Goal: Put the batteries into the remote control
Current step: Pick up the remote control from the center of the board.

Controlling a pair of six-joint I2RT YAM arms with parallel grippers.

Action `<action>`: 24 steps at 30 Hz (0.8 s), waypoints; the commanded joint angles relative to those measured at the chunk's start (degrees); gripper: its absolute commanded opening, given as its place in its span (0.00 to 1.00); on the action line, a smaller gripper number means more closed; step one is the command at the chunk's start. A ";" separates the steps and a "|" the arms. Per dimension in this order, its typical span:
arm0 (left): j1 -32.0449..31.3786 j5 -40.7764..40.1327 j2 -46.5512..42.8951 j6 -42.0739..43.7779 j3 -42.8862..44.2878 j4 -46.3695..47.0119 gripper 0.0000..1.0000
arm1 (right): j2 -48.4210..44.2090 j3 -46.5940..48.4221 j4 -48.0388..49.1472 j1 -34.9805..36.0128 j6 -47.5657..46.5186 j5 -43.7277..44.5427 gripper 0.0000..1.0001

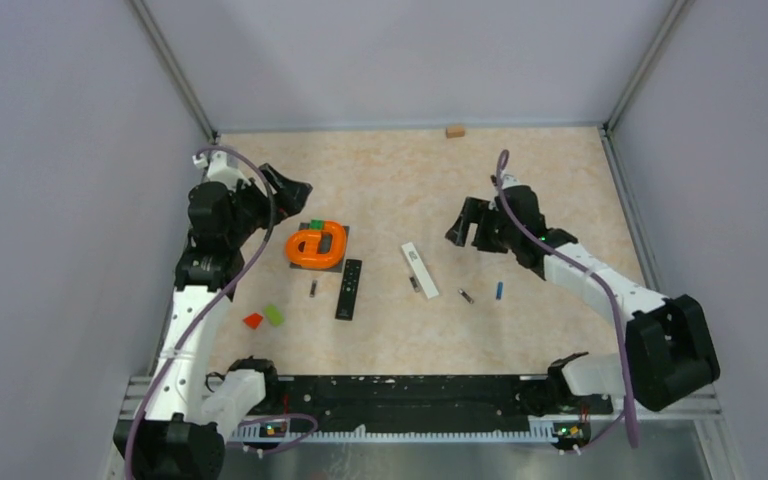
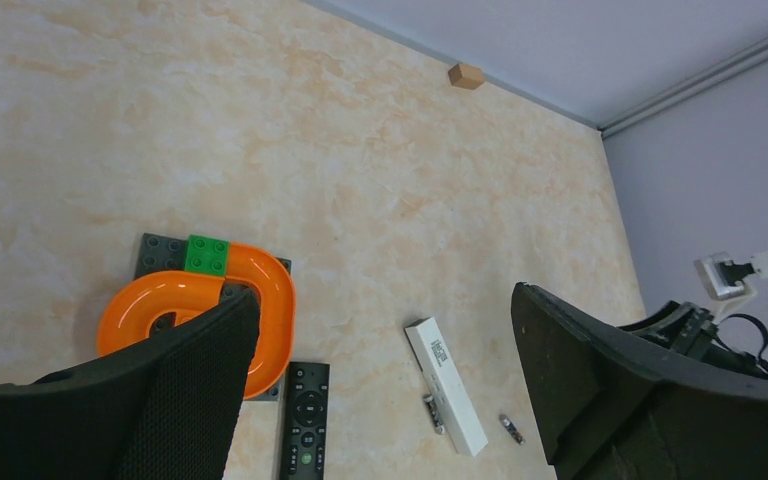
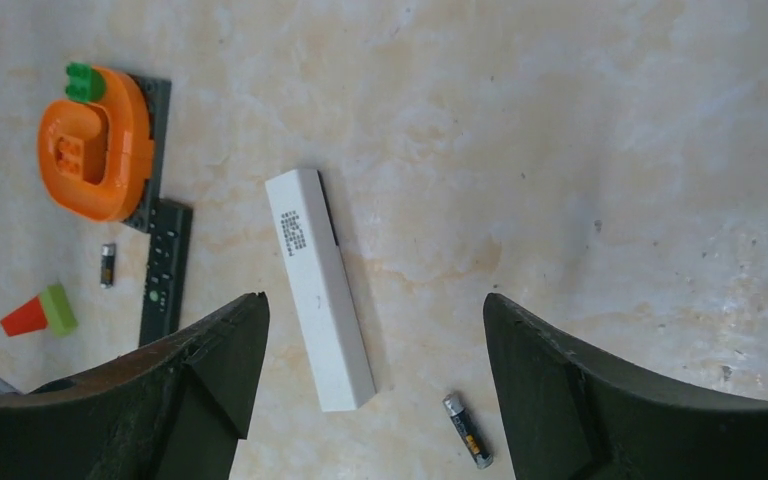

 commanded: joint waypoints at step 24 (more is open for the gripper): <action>0.17 7.17 1.28 0.07 -4.65 8.69 0.99 | 22.30 9.88 2.15 24.16 -17.16 18.56 0.53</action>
